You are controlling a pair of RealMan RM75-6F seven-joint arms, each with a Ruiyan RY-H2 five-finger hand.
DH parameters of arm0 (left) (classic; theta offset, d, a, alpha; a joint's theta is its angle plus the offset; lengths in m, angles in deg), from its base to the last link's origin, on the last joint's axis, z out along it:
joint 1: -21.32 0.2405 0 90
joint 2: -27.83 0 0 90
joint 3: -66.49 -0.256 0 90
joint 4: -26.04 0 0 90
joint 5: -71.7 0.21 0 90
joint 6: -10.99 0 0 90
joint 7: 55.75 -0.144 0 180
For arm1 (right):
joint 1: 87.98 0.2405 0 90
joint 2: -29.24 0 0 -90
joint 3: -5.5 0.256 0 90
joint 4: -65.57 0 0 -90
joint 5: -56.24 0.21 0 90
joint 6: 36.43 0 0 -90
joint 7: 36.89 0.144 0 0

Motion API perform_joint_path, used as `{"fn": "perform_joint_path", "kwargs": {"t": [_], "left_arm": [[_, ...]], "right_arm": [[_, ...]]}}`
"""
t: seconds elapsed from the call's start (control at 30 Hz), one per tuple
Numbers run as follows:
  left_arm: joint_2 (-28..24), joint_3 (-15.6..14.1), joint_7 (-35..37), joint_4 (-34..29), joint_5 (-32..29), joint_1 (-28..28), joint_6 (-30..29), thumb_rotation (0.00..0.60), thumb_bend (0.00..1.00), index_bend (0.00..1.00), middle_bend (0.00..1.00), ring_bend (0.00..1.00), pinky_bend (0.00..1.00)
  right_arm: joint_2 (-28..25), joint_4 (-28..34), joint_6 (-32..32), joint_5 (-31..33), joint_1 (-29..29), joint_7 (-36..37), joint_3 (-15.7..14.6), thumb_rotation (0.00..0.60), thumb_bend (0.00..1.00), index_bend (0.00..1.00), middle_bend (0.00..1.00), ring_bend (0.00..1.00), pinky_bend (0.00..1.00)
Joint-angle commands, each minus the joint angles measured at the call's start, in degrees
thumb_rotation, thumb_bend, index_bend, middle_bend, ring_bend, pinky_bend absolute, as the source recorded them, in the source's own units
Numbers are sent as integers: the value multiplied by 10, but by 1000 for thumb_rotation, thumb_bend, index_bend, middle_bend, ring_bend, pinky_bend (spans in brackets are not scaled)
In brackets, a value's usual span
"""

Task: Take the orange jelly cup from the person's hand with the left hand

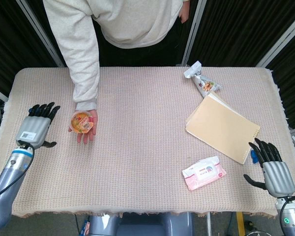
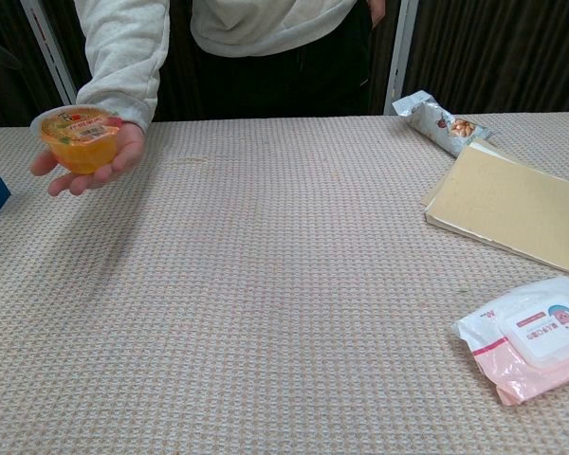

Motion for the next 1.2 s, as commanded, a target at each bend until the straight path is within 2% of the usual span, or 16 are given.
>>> {"fn": "perform_joint_path", "kwargs": {"t": [0.03, 0.17, 0.4, 0.5, 0.53, 0.6, 0.7, 0.77, 0.87, 1.03, 1.2], "left_arm": [[32, 24, -84, 18, -134, -100, 18, 600, 46, 36, 0, 0, 46], [61, 21, -124, 36, -208, -156, 5, 600, 52, 75, 0, 0, 63], [104, 15, -154, 55, -268, -212, -20, 600, 103, 112, 0, 8, 103], [118, 14, -158, 60, -287, -228, -30, 600, 174, 198, 54, 70, 163], [122, 13, -158, 61, -291, -233, -35, 600, 206, 236, 100, 109, 196], [128, 11, -156, 60, -289, -237, -45, 600, 252, 309, 192, 190, 264], [135, 2, -157, 58, -287, -242, -59, 600, 332, 471, 347, 318, 387], [139, 0, -151, 57, -283, -242, -66, 600, 439, 592, 450, 409, 466], [146, -1, -138, 59, -263, -240, -80, 600, 560, 708, 547, 492, 534], [155, -7, -97, 59, -189, -224, -106, 600, 613, 785, 609, 541, 576], [136, 1, -55, 36, -146, -207, -117, 600, 625, 788, 612, 542, 576]], "right_arm": [[-1, 1, 0, 0, 0, 1, -1, 600, 117, 89, 0, 0, 0], [-2, 1, 2, 1, 0, 3, -1, 600, 116, 89, 0, 0, 0], [-4, 2, 3, 1, 0, 7, -1, 600, 117, 89, 0, 0, 0], [-4, 2, 2, 0, 0, 7, -2, 600, 117, 89, 0, 0, 0], [-4, 2, 2, 0, 0, 7, -2, 600, 117, 89, 0, 0, 0], [-4, 2, 2, 1, -1, 8, -2, 600, 117, 89, 0, 0, 0], [-5, 2, 3, 2, -1, 9, -2, 600, 117, 89, 0, 0, 0], [-5, 3, 4, 2, -1, 9, -2, 600, 117, 89, 0, 0, 0], [-5, 3, 5, 2, 0, 7, -3, 600, 117, 90, 0, 0, 0], [-5, 5, 5, 4, -1, 4, -2, 600, 117, 89, 0, 0, 0], [-5, 5, 4, 4, -1, 4, -2, 600, 117, 90, 0, 0, 0]]}}
